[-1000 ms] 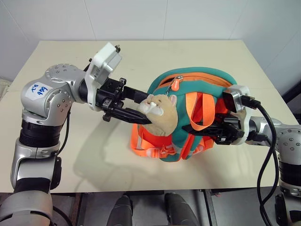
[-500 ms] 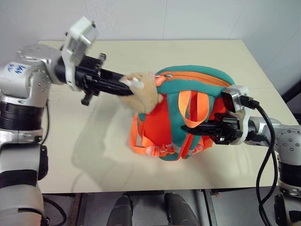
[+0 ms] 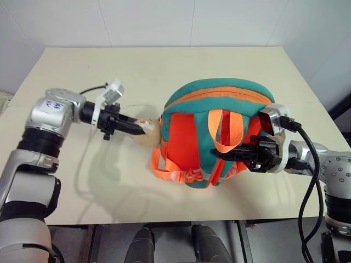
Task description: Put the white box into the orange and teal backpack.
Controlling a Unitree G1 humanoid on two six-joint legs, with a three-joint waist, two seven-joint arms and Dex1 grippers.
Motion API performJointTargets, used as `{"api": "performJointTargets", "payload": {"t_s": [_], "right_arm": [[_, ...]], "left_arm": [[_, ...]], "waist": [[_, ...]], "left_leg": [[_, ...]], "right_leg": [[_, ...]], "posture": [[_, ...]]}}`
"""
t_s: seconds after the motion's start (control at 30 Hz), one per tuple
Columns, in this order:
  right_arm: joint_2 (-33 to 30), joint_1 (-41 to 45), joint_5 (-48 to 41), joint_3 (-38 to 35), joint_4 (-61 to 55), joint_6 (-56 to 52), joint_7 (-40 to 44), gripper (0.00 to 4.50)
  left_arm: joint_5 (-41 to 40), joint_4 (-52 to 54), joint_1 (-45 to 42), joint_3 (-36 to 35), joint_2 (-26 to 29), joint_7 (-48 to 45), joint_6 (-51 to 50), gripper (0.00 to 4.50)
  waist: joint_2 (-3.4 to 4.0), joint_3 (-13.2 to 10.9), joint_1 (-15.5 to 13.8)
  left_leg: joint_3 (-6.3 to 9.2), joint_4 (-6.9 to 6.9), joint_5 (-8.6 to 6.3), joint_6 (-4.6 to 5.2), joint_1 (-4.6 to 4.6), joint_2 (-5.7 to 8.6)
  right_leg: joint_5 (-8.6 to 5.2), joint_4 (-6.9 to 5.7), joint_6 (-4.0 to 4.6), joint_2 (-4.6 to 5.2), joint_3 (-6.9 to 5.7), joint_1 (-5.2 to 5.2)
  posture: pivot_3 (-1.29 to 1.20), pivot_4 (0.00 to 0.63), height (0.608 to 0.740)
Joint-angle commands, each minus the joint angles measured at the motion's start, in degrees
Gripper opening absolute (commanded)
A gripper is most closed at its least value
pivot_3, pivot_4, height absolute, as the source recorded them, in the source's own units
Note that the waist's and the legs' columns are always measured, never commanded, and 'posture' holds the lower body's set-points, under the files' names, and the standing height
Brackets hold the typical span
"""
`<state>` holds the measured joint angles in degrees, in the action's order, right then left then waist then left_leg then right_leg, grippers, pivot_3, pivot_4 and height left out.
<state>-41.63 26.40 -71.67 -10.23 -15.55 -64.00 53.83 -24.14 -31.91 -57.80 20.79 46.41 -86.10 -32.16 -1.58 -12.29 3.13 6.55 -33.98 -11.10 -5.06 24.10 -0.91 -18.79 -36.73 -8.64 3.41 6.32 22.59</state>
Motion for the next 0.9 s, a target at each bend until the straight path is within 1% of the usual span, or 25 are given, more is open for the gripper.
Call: {"api": "performJointTargets", "payload": {"t_s": [0.03, 0.13, 0.17, 0.23, 0.27, 0.3, 0.33, 0.37, 0.47, 0.5, 0.57, 0.63, 0.67, 0.7, 0.83, 0.9], "right_arm": [[0.09, -0.89, -2.02, -2.28, -1.60, -0.01, -2.59, 0.07], [0.01, -1.23, 1.00, -2.58, -2.48, 2.24, -5.37, 0.07], [-1.15, -1.81, 4.59, -1.59, -4.22, 4.83, -4.34, 0.07], [-3.48, -2.99, 10.20, 0.13, -7.02, 9.22, -1.38, 0.79], [-3.79, -3.54, 12.47, 0.35, -8.04, 12.11, 0.05, 0.96], [-3.69, -3.95, 13.31, 0.00, -8.49, 13.57, 0.20, 1.32], [-3.37, -4.48, 13.64, -0.74, -9.15, 14.90, 0.28, 1.64], [-3.29, -5.07, 14.17, -1.43, -9.79, 15.91, 0.01, 1.99], [-7.12, -8.55, 18.11, -2.52, -12.58, 19.27, 3.06, 2.94], [-8.23, -10.04, 18.85, -3.30, -13.19, 20.22, 4.06, 3.32], [-9.60, -12.50, 19.75, -5.22, -13.47, 21.78, 4.82, 3.98], [-11.38, -14.90, 20.84, -7.02, -13.35, 23.18, 6.59, 4.50], [-12.20, -16.04, 21.40, -8.13, -13.15, 23.78, 7.31, 4.50], [-12.93, -17.13, 21.64, -9.35, -12.82, 24.10, 7.82, 4.50], [-14.46, -21.44, 21.53, -15.30, -11.42, 23.44, 7.93, 4.50], [-15.65, -25.17, 21.05, -20.34, -10.80, 22.05, 8.89, 4.50]], "left_arm": [[2.40, 3.66, 5.42, 0.33, -1.55, -4.03, 3.44, 0.51], [0.14, 4.76, 6.29, -5.83, -4.02, -0.24, 6.71, 0.51], [0.30, 5.09, 6.37, -8.08, -4.78, 0.95, 10.56, 0.51], [-0.58, 7.09, 6.48, -11.58, -5.49, 2.39, 12.50, 0.51], [-1.67, 8.87, 6.80, -13.13, -5.54, 2.72, 11.65, 0.51], [-2.57, 10.94, 7.33, -14.22, -5.27, 2.91, 9.58, 1.17], [-3.25, 13.30, 8.35, -15.13, -4.92, 2.92, 8.14, 1.35], [-4.47, 16.46, 9.97, -15.69, -3.97, 1.92, 6.04, 1.70], [-5.83, 23.71, 14.65, -18.29, -3.25, 2.60, 5.97, 2.59], [-5.90, 25.24, 15.90, -19.24, -3.25, 3.27, 6.51, 2.95], [-6.55, 27.62, 17.89, -20.53, -2.50, 3.78, 5.22, 3.54], [-7.29, 28.93, 19.54, -21.94, -1.77, 4.06, 4.40, 4.08], [-7.46, 29.44, 20.45, -22.68, -1.32, 4.41, 4.12, 4.34], [-7.69, 29.74, 21.39, -23.59, -1.00, 4.91, 3.87, 4.45], [-6.86, 29.72, 25.42, -26.63, -0.41, 7.08, 5.60, 4.45], [-6.58, 29.17, 26.52, -28.08, 0.19, 7.08, 7.23, 4.45]], "waist": [[0.01, 0.00, -0.11], [0.00, 0.00, -0.58], [-0.01, 0.00, -0.80], [0.00, -0.01, -1.43], [0.00, -0.01, -1.52], [0.00, -0.01, -1.49], [0.00, -0.01, -1.50], [0.00, 0.00, -1.51], [0.01, 0.00, -1.49], [0.01, 0.00, -1.50], [0.00, 0.00, -1.53], [0.00, 0.00, -1.56], [0.00, 0.00, -1.54], [0.00, 0.00, -1.53], [0.00, 0.00, -1.51], [0.00, 0.00, -1.55]], "left_leg": [[0.00, 0.00, 0.00, 0.00, -0.01, 0.00], [0.01, -0.04, 0.00, 0.00, 0.01, 0.01], [0.01, -0.08, 0.00, 0.01, 0.01, 0.01], [0.00, -0.09, 0.02, 0.02, 0.02, 0.03], [0.00, -0.09, 0.02, 0.02, 0.03, 0.02], [0.00, -0.09, 0.02, 0.02, 0.04, 0.03], [0.00, -0.07, 0.01, 0.02, 0.04, 0.03], [0.00, -0.06, 0.01, 0.02, 0.05, 0.03], [-0.01, 0.02, 0.01, 0.02, 0.05, 0.03], [0.00, 0.05, 0.00, 0.02, 0.05, 0.03], [0.00, 0.06, -0.01, 0.03, 0.06, 0.02], [0.00, 0.03, -0.01, 0.03, 0.04, 0.02], [0.00, 0.01, -0.01, 0.03, 0.03, 0.04], [-0.01, -0.02, -0.01, 0.03, 0.03, 0.03], [-0.03, -0.06, -0.01, 0.03, -0.03, 0.03], [-0.03, -0.06, 0.00, 0.04, -0.03, 0.02]], "right_leg": [[0.00, 0.00, 0.00, 0.00, 0.00, 0.00], [0.00, -0.05, 0.01, 0.02, 0.00, 0.00], [0.00, -0.06, 0.01, 0.01, -0.01, 0.00], [0.00, -0.05, 0.01, 0.02, -0.01, 0.02], [0.00, -0.04, 0.01, 0.02, -0.02, 0.02], [0.00, 0.00, 0.01, 0.02, -0.02, 0.02], [0.00, 0.05, 0.00, 0.02, -0.02, 0.01], [0.01, 0.08, -0.01, 0.03, -0.02, 0.00], [0.01, 0.15, -0.03, 0.06, -0.01, -0.02], [0.00, 0.17, -0.04, 0.06, -0.01, -0.01], [-0.03, 0.16, -0.03, 0.05, -0.03, 0.00], [-0.02, 0.15, -0.03, 0.05, -0.03, -0.03], [-0.02, 0.15, -0.03, 0.06, -0.03, -0.06], [-0.02, 0.17, -0.03, 0.06, -0.03, -0.07], [-0.01, 0.18, -0.02, 0.06, -0.02, -0.13], [-0.01, 0.20, 0.00, 0.06, -0.02, -0.13]], "posture": [[0.00, 0.150, 0.740], [0.00, 0.150, 0.740], [0.00, 0.150, 0.740], [0.00, 0.150, 0.740], [0.00, 0.150, 0.740], [0.00, 0.150, 0.740], [0.00, 0.150, 0.740], [0.00, 0.150, 0.740], [0.00, 0.150, 0.740], [0.00, 0.150, 0.740], [0.00, 0.150, 0.740], [0.00, 0.150, 0.740], [0.00, 0.150, 0.740], [0.00, 0.150, 0.740], [0.00, 0.150, 0.740], [0.00, 0.150, 0.740]]}}
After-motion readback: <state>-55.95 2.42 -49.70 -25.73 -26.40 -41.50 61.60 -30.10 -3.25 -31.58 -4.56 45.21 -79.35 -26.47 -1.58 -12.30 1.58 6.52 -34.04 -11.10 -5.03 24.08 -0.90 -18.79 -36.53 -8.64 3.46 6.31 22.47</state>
